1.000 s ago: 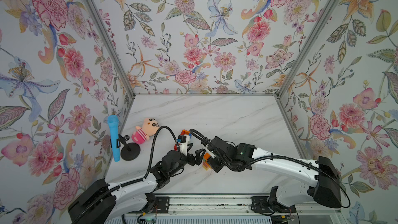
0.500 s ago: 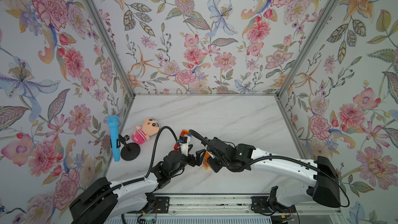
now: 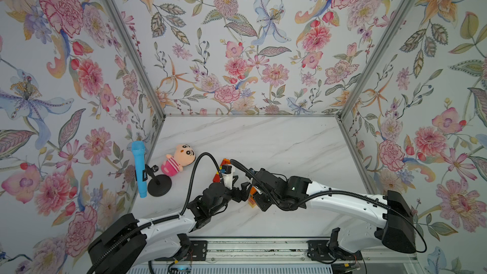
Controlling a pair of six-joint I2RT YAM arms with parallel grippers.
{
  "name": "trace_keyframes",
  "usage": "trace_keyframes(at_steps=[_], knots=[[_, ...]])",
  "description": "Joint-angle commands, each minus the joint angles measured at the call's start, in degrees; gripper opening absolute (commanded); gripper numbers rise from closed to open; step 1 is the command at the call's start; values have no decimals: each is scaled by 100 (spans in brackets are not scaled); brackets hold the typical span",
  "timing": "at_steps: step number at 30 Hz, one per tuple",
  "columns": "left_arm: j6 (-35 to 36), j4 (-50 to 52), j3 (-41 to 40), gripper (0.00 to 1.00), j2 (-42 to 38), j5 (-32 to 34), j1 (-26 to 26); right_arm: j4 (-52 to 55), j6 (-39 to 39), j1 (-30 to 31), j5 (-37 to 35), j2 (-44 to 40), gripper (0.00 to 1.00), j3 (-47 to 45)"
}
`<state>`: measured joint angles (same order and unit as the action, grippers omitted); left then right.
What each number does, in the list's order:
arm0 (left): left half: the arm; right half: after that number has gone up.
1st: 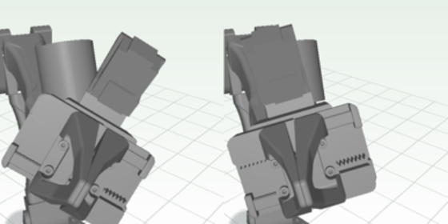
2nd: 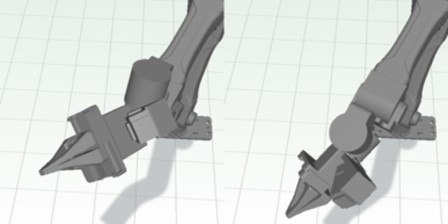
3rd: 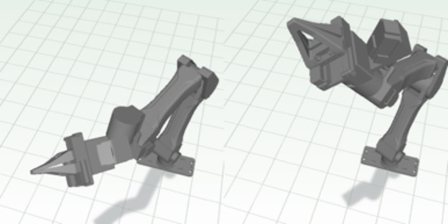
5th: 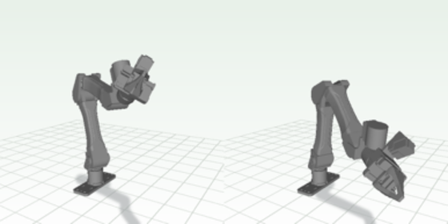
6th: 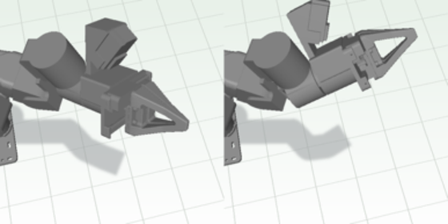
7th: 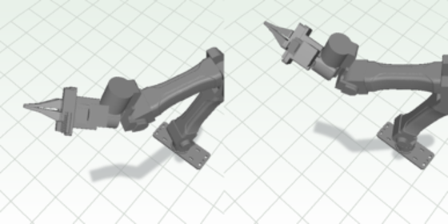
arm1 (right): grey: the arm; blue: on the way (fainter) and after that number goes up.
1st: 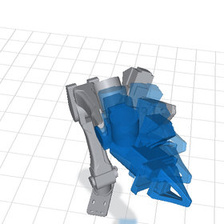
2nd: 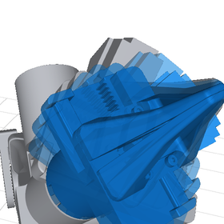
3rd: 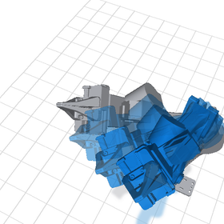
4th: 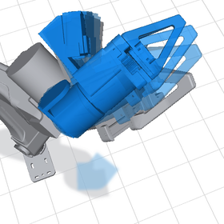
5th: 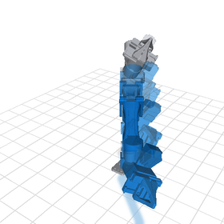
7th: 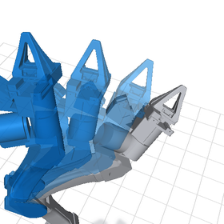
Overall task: Assemble the letter p with lego
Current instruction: Assemble the lego brick with the lego brick.
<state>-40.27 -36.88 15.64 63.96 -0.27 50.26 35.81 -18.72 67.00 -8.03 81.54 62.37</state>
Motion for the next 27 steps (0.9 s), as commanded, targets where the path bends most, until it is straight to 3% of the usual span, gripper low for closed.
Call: trace_keyframes(at_steps=[1, 13, 23, 27], knots=[[196, 164, 43, 90, 49, -430, 134, 264, -67, -1, -74, 12, 24, 30], [207, 143, 28, 83, 139, -290, 192, 338, -306, 65, -210, -93, 24, 11], [44, -184, -96, 94, -124, -228, 191, 60, -255, 94, -273, -331, 23, 100], [64, -104, -80, 95, -108, -228, 193, 69, -289, 99, -235, -341, 23, 32]])
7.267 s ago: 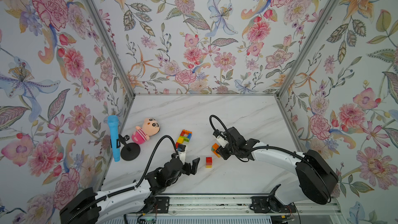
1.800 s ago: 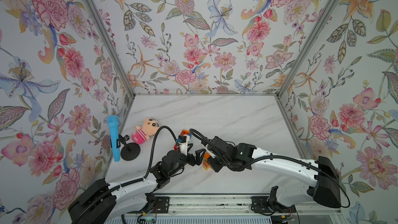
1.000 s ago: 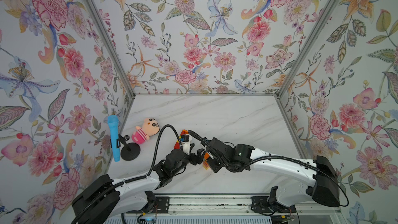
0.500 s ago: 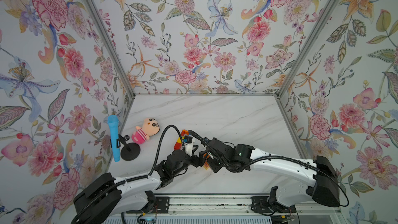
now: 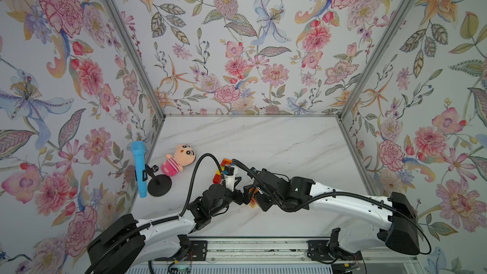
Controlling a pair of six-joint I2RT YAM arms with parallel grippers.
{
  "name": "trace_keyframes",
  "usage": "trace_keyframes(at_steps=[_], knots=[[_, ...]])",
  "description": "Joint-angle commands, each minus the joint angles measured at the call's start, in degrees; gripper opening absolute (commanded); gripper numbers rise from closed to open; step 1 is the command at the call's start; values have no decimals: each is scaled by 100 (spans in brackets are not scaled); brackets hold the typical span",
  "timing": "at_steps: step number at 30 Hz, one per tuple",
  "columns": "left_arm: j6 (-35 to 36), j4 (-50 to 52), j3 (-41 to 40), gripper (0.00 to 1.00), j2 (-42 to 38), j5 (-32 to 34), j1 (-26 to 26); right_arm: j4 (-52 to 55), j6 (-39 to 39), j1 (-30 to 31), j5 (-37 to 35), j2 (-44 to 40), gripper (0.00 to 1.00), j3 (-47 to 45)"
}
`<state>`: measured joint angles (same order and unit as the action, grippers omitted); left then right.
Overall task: Assemble the letter p with lego
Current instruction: Assemble the lego brick with the lego brick.
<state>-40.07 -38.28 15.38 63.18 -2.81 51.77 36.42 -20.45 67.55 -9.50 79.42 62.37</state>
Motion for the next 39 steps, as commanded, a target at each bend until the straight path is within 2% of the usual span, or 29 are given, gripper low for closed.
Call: trace_keyframes(at_steps=[1, 11, 21, 26, 39], knots=[[52, 52, -45, 94, -10, 26, 40, 5, -134, 45, -70, -113, 23, 0], [96, 87, 20, 85, 246, -50, 38, 13, -282, 66, 27, 67, 23, -57], [47, -56, -25, 68, 345, -276, 47, 67, -320, 105, 4, 170, 23, -106], [45, -17, -52, 65, 299, -307, 49, 65, -350, 123, 25, 212, 23, -120], [57, -20, -52, 63, 389, -343, 82, 242, -325, 155, -55, 82, 23, -111]])
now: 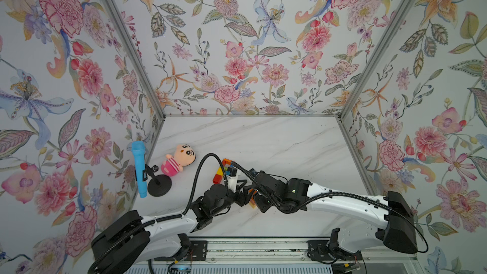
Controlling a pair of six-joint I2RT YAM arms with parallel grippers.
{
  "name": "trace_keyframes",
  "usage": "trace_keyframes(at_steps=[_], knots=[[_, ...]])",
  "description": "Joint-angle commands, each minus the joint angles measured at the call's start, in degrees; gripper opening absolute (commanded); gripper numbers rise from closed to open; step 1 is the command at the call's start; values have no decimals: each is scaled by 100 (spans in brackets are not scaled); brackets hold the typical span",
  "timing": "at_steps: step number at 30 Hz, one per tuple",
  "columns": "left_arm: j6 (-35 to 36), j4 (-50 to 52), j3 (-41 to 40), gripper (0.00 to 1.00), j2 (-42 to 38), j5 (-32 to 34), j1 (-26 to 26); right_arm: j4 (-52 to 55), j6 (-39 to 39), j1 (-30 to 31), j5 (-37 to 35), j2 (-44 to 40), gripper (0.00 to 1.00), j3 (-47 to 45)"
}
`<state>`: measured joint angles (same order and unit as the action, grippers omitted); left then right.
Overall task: Assemble the letter p with lego
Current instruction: Assemble the lego brick with the lego brick.
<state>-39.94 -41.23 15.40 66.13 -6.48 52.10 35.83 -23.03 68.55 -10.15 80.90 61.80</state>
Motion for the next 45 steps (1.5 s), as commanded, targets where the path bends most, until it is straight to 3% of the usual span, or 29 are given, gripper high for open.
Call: trace_keyframes(at_steps=[1, 12, 25, 45], knots=[[51, 275, -54, 63, 81, 28, 46, 301, -38, 36, 54, -105, 23, -33], [8, 225, -107, 62, 71, 119, 64, 282, -23, 6, 171, -104, 21, -81], [-76, 91, -254, 83, -407, 439, 61, 224, -92, 17, -22, -355, 21, 212], [-25, 17, -248, 85, -232, 411, 65, 416, -792, 125, -242, -69, 21, 38]])
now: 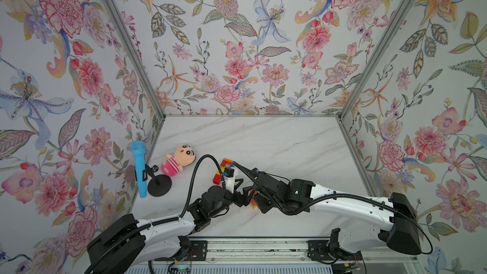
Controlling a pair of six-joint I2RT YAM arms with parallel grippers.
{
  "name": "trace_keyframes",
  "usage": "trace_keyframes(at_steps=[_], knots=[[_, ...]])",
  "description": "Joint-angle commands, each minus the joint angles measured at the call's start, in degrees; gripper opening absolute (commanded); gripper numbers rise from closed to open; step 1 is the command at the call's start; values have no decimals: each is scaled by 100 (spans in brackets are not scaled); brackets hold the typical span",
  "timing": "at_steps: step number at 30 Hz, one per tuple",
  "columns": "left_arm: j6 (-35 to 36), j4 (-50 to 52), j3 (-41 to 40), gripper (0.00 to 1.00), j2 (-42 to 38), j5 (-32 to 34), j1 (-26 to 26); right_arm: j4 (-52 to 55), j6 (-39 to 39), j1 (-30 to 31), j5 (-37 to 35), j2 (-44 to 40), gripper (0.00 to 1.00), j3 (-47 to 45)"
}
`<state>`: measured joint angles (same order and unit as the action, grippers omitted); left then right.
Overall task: Assemble the letter p with lego
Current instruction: Assemble the lego brick with the lego brick.
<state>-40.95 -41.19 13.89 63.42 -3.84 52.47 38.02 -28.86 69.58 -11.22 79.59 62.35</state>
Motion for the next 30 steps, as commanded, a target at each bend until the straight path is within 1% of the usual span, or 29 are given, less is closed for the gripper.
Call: trace_keyframes(at_steps=[1, 19, 26, 30], knots=[[73, 10, -96, 85, 39, 146, 25, 189, -220, 23, -126, 62, 21, -28], [70, -40, -99, 84, 127, 129, 21, 118, -347, 75, -116, 206, 20, -221], [88, 26, -84, 82, 144, 188, 25, 461, -520, 134, -167, 303, 20, -135], [124, 56, -44, 81, 191, 208, 24, 705, -533, 196, -344, 338, 20, 36]])
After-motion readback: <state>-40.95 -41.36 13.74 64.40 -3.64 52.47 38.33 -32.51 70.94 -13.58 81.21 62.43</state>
